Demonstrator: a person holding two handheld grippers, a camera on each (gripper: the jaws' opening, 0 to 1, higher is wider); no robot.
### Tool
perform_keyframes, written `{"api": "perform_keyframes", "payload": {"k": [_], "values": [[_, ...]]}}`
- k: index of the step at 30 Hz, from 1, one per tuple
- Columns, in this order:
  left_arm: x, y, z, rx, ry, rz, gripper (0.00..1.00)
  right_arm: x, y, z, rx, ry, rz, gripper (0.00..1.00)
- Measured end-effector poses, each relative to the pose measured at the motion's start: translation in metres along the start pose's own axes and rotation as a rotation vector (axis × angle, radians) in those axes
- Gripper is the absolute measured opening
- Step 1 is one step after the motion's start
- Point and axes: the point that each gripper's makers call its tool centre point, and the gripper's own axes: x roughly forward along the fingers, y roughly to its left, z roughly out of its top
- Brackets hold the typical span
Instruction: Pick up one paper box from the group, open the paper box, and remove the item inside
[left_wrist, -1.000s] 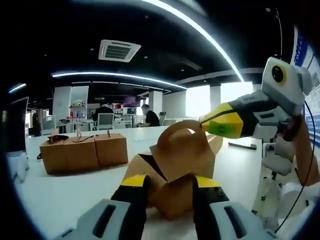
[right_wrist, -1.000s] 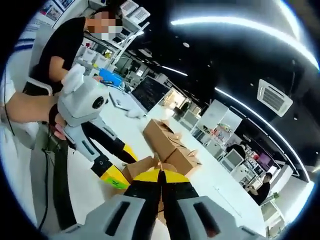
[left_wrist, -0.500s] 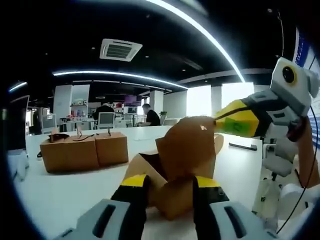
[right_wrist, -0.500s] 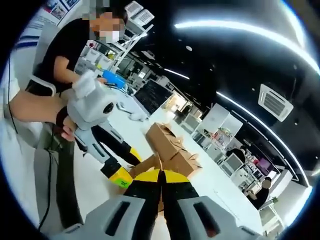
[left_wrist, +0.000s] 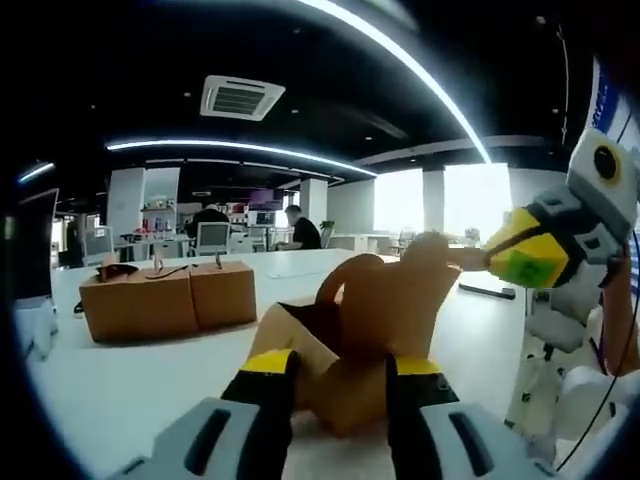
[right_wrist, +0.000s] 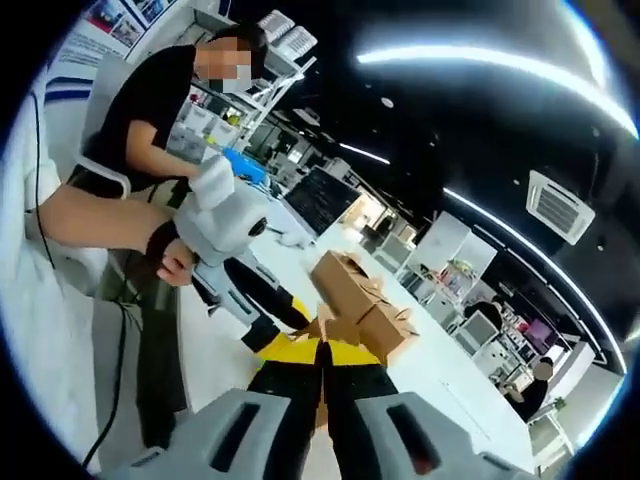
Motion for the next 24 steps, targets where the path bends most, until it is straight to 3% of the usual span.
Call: {"api": "perform_keyframes", "payload": {"k": [12, 24], "values": [[-0.002, -0.005, -0.001, -0.002, 0.001, 0.000, 0.38, -0.006, 0.021, -0.008, -0.023, -0.002, 0.051, 0.02], [-0.004, 0.005, 0.002, 0.032, -0.007, -0.033, 0.41, -0.010, 0.034, -0.019, -0.050, -0.016, 0.089, 0.02]]}}
